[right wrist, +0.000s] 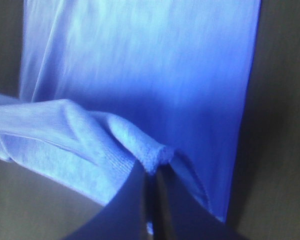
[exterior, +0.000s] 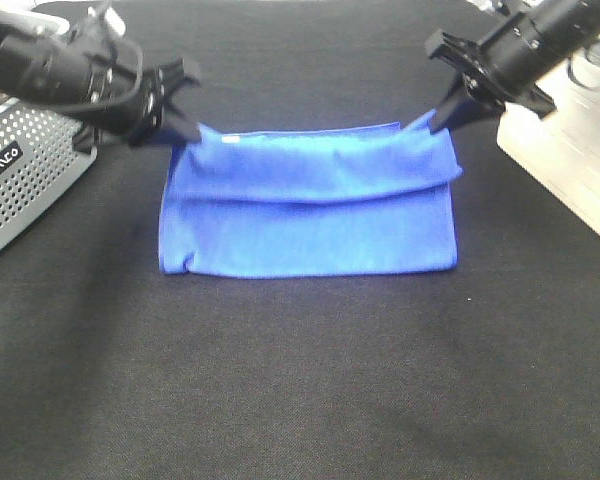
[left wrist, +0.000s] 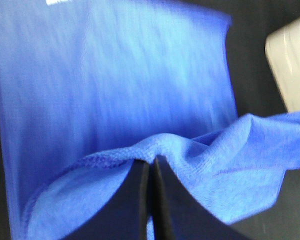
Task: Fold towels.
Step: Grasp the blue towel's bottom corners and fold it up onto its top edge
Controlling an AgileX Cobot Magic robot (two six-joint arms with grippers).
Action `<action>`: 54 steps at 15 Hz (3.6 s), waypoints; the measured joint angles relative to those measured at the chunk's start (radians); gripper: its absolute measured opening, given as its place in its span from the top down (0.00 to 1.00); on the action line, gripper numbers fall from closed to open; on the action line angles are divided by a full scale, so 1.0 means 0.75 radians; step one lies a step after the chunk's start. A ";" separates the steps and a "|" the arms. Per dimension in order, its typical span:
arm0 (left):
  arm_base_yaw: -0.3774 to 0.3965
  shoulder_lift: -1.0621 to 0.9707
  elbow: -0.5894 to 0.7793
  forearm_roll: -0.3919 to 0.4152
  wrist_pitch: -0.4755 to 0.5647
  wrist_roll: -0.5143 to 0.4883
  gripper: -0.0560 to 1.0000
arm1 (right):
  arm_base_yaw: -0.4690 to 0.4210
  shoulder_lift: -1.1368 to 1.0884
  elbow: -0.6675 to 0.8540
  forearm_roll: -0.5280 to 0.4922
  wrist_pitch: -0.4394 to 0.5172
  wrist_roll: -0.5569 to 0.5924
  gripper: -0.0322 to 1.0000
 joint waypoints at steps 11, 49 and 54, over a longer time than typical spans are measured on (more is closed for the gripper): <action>0.044 0.529 -0.651 0.013 -0.099 0.061 0.83 | 0.000 0.532 -0.633 -0.033 -0.161 0.024 0.85; -0.052 0.395 -0.188 0.359 0.144 -0.436 0.63 | -0.073 0.332 0.059 0.159 0.008 -0.195 0.55; -0.060 0.399 -0.188 0.399 0.184 -0.432 0.92 | -0.025 0.337 0.060 0.105 -0.003 -0.108 0.90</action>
